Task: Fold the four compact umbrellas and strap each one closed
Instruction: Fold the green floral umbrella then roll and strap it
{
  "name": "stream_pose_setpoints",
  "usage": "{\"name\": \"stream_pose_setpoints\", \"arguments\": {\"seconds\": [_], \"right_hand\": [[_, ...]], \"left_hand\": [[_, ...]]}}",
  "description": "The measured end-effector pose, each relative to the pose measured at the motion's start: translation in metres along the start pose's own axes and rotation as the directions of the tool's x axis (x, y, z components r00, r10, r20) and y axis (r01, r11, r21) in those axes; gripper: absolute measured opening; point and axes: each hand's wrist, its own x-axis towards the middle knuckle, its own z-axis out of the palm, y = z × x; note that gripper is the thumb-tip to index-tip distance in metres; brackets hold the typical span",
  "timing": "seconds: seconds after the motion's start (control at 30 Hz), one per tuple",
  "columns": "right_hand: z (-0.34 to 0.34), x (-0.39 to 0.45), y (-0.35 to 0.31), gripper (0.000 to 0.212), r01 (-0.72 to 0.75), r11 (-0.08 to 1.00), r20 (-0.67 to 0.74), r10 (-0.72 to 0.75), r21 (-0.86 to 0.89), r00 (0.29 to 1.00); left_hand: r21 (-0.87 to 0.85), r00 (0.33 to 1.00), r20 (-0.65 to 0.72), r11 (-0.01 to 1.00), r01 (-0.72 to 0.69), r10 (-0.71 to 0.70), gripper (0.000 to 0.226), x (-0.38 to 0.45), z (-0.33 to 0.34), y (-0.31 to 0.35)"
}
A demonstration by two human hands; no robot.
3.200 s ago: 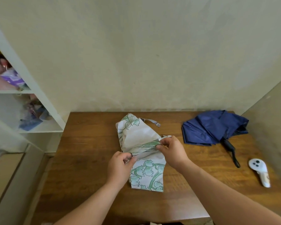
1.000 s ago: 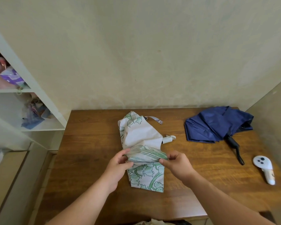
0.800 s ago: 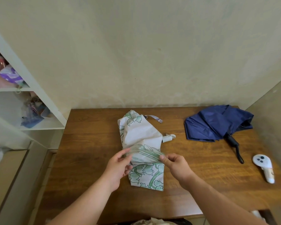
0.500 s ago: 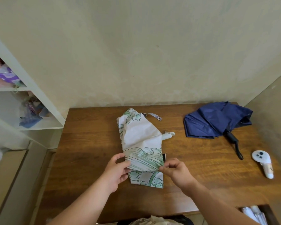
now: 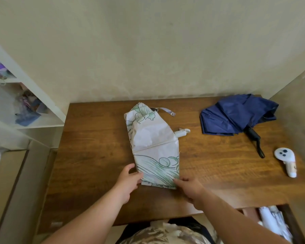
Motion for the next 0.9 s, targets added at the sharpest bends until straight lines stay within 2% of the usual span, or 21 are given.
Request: {"name": "stream_pose_setpoints", "arguments": {"seconds": [0.07,0.13,0.27,0.4,0.5,0.57,0.63,0.77,0.9], "right_hand": [[0.003,0.002,0.004,0.018,-0.071,0.995,0.029,0.069,0.07,0.997],[0.003,0.007,0.01,0.018,-0.059,0.995,0.0,0.06,0.077,0.998],[0.001,0.012,0.017,0.027,0.059,0.989,-0.138,-0.079,-0.138,0.987],[0.002,0.01,0.013,0.025,0.061,0.998,-0.112,-0.065,-0.034,0.992],[0.0,0.008,0.01,0.027,0.073,0.997,-0.109,-0.07,0.031,0.992],[-0.002,0.008,0.01,0.025,0.08,0.996,-0.102,-0.076,0.04,0.992],[-0.004,0.01,0.012,0.024,0.089,0.996,-0.103,-0.085,0.027,0.991],[0.002,0.01,0.011,0.023,0.088,0.993,-0.068,-0.083,0.075,0.994],[0.002,0.012,0.007,0.025,0.117,0.992,-0.072,-0.113,0.051,0.991]], "left_hand": [[0.047,1.0,-0.008,0.999,-0.004,0.004,0.061,0.002,0.001,-0.004],[0.102,0.998,-0.056,0.994,-0.024,0.03,0.06,0.005,0.002,-0.01],[0.142,0.992,-0.109,0.989,-0.045,0.061,0.059,0.01,0.005,-0.014],[0.115,0.997,-0.072,0.993,-0.03,0.039,0.061,0.01,0.006,-0.011],[0.301,0.995,0.017,0.949,-0.097,0.096,0.067,0.01,0.0,-0.016],[0.403,0.99,0.011,0.905,-0.134,0.142,0.065,0.011,-0.003,-0.021],[0.345,0.991,-0.012,0.931,-0.121,0.133,0.055,0.012,-0.004,-0.022],[0.101,0.999,-0.013,0.994,-0.051,0.053,0.009,0.013,0.0,-0.013],[0.078,0.996,-0.005,0.993,-0.085,0.085,0.01,0.021,-0.003,-0.01]]}}
